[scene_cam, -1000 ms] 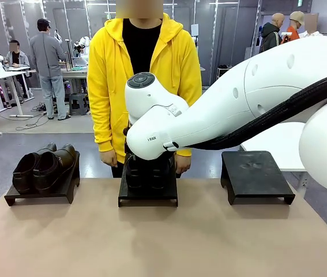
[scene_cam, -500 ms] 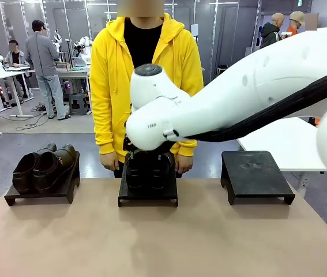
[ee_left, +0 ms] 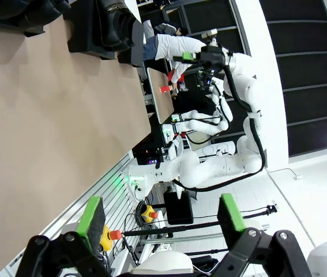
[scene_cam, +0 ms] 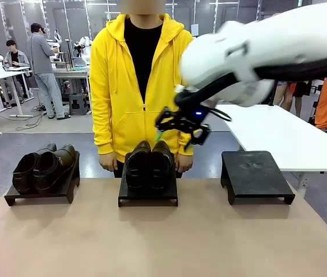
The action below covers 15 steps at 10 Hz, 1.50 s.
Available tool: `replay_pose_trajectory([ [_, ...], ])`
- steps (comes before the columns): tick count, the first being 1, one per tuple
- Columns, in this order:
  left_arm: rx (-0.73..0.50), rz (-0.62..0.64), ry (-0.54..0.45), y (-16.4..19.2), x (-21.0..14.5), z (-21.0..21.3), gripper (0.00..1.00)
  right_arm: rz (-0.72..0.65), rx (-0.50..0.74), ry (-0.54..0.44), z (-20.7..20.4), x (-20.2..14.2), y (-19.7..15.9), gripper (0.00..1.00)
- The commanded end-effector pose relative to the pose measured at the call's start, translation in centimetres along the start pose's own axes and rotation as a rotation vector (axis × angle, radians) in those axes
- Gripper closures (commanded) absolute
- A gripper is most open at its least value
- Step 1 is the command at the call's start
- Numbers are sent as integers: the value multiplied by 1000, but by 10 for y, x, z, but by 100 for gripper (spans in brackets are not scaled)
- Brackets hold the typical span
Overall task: Place the shoes on the stand as instructed by the person.
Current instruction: Pick up another pair of Shoes and place it on the Shoes Stand indicated by the person.
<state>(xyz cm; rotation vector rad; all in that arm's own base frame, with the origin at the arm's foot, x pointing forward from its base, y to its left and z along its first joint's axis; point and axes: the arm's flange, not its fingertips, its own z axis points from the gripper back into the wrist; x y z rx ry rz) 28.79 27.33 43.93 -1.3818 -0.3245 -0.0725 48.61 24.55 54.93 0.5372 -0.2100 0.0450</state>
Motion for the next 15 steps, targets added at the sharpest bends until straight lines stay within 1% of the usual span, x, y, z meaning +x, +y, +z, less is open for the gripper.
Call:
replay_pose_trajectory([
  [1,-8,-8,4,-1,-2,0,0,-27,177,126,33,-34,-85,0],
  [2,-8,-8,4,-1,-2,0,0,-45,271,147,49,-44,-117,0],
  [4,-8,-8,4,-1,-2,0,0,-81,467,149,79,-61,-182,0],
  [5,-8,-8,4,-1,-2,0,0,-100,573,114,95,-73,-216,0],
  [6,-8,-8,4,-1,-2,0,0,-145,629,65,108,-85,-240,0],
  [7,-8,-8,4,-1,-2,0,0,-176,643,39,122,-100,-257,0],
  [8,-8,-8,4,-1,-2,0,0,-272,642,11,139,-113,-278,0],
  [9,-8,-8,4,-1,-2,0,0,-368,673,-40,159,-131,-295,0],
  [11,-8,-8,4,-1,-2,0,0,-510,584,-75,171,-152,-310,0],
  [12,-8,-8,4,-1,-2,0,0,-636,523,-88,179,-161,-315,0],
  [14,-8,-8,4,-1,-2,0,0,-758,477,-131,193,-174,-328,0],
  [15,-8,-8,4,-1,-2,0,0,-845,461,-136,195,-176,-335,0],
])
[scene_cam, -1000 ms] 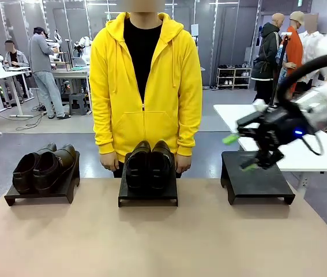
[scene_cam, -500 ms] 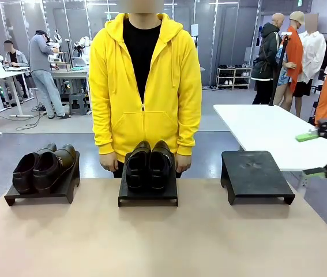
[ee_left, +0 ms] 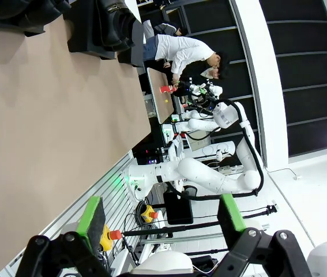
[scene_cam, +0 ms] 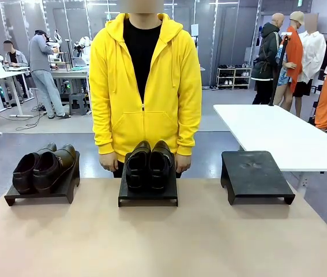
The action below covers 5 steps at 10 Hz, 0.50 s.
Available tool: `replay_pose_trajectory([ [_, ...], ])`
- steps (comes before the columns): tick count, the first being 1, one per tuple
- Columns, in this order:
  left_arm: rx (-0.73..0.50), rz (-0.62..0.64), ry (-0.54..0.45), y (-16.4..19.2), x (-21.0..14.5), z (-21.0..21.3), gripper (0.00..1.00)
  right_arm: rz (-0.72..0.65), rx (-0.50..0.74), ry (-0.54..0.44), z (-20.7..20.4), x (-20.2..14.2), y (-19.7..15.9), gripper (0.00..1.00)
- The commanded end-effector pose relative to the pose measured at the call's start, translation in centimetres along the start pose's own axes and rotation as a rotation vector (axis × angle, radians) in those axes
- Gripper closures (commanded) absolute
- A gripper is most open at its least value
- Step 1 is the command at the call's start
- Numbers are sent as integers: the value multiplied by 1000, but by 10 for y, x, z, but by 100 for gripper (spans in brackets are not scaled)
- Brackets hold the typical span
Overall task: Place the shoes on the stand as instructed by the person.
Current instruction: Pick up another pair of Shoes and place it on the Shoes Stand indicated by the person.
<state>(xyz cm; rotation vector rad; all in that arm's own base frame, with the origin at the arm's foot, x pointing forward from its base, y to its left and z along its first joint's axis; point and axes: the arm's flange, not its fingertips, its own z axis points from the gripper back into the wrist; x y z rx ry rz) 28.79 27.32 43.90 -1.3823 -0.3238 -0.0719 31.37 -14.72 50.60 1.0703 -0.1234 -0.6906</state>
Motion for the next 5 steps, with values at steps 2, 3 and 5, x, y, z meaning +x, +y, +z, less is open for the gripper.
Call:
replay_pose_trajectory([
  [2,-7,-9,4,-2,-2,0,0,-238,-156,-127,-13,5,-1,0],
  [3,-7,-9,4,-2,-2,0,0,-295,-255,-220,-18,11,0,0],
  [5,-7,-9,4,-2,-2,0,0,-130,-76,-73,0,5,-5,0],
])
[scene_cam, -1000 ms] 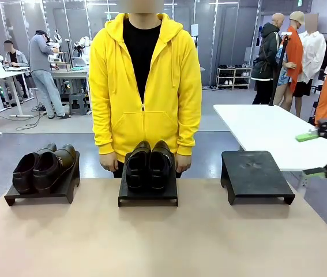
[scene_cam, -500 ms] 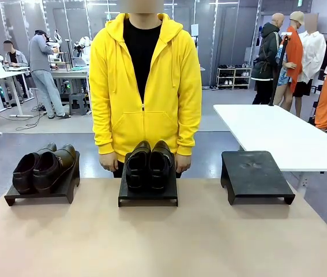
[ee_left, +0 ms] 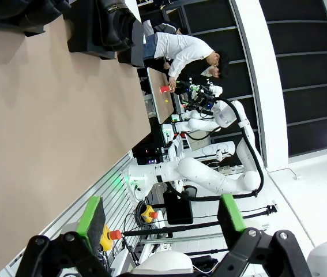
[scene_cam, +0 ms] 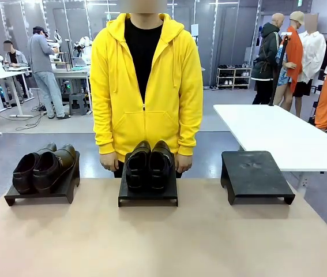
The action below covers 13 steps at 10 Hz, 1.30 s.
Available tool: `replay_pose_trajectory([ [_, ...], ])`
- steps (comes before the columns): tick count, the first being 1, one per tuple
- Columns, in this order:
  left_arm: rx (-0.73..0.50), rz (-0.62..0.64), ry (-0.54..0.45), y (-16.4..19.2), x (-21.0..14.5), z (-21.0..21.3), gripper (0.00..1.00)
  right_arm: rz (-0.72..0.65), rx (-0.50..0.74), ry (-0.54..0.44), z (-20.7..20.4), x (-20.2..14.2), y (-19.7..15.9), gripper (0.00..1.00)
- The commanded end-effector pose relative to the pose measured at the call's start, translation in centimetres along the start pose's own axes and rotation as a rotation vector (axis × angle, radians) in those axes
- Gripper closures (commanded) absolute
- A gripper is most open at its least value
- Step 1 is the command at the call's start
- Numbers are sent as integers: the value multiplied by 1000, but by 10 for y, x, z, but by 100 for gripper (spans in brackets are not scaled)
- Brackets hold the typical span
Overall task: Place the shoes on the stand as instructed by the person.
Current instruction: Pick up another pair of Shoes and place it on the Shoes Stand indicated by the person.
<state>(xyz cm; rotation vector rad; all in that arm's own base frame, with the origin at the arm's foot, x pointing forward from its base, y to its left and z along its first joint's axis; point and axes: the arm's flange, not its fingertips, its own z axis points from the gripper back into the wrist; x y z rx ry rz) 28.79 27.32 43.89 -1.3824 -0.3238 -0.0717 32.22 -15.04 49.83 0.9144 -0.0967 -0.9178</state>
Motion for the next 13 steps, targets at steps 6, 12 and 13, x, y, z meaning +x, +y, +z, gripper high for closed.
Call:
replay_pose_trajectory([
  [6,-7,-9,4,-2,-2,0,0,56,112,112,11,-1,1,0],
  [12,-7,-9,4,-2,-2,0,0,34,260,285,44,50,-51,0],
  [13,-7,-9,4,-2,-2,0,0,20,266,289,44,53,-57,0],
])
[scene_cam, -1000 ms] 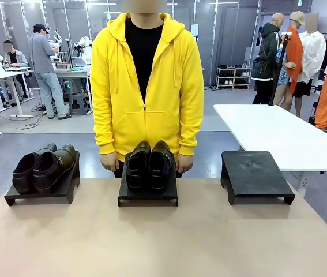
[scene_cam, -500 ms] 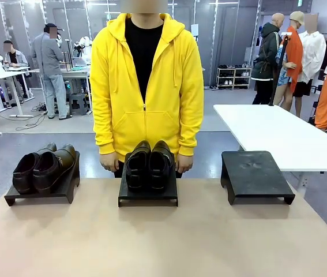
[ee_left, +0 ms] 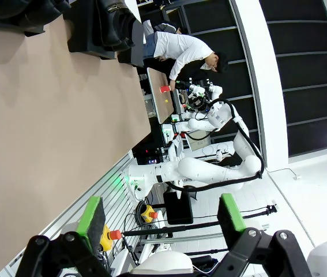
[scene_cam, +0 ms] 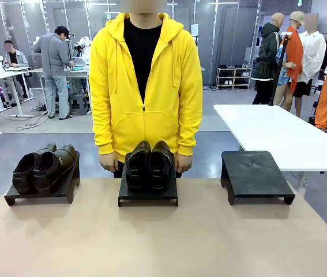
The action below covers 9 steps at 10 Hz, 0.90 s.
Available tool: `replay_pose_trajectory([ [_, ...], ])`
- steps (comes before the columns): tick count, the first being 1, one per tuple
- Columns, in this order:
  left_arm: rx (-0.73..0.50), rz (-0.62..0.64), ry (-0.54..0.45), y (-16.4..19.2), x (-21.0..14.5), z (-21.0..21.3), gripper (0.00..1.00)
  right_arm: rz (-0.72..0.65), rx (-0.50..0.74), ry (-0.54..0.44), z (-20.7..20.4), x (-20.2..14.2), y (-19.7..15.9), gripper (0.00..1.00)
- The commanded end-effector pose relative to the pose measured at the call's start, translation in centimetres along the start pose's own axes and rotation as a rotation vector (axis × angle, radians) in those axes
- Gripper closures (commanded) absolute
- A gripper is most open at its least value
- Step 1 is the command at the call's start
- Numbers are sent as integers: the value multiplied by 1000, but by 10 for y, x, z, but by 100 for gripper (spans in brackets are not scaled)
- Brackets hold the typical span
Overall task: Place the shoes on the stand as instructed by the person.
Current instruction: Pick up another pair of Shoes and place it on the Shoes Stand indicated by the person.
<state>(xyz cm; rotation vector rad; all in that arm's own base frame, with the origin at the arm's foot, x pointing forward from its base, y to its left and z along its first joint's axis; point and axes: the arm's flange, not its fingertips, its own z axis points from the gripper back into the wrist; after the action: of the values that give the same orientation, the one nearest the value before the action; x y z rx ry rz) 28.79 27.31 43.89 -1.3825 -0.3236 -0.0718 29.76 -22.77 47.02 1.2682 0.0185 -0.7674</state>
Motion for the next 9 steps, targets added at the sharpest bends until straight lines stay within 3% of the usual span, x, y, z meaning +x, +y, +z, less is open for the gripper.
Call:
replay_pose_trajectory([
  [1,-7,-9,4,-2,-2,0,0,-23,40,3,4,7,-1,0],
  [9,-7,-9,4,-2,-2,0,0,-19,11,0,1,5,-5,0],
])
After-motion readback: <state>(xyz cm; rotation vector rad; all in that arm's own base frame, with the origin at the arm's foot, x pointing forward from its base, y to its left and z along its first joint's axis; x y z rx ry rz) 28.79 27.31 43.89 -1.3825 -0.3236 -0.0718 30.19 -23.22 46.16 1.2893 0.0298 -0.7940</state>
